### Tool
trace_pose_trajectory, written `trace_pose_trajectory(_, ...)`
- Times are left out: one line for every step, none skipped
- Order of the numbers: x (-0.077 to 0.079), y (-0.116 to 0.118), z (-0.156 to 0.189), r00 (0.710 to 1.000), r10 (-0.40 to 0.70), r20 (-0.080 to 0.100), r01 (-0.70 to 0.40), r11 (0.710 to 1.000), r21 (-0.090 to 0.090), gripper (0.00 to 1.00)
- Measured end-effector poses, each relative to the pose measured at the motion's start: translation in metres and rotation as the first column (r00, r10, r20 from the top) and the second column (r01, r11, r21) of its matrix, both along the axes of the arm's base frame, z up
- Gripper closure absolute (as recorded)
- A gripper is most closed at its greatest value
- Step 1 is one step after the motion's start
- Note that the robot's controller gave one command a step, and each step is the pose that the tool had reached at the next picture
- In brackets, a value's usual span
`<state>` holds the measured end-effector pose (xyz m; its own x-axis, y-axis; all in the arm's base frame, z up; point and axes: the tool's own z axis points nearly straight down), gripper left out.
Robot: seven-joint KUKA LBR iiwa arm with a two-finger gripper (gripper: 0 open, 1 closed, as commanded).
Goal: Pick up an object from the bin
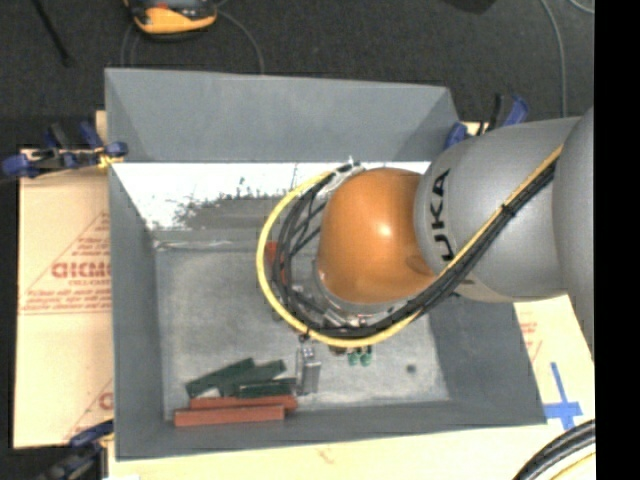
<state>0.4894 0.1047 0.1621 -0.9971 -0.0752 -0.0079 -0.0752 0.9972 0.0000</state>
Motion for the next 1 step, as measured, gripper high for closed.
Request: trace_pose_trajectory(0.0016,0.0178,-0.0633,0.968,0.252,-0.002,-0.252,0.968,-0.001,0.00)
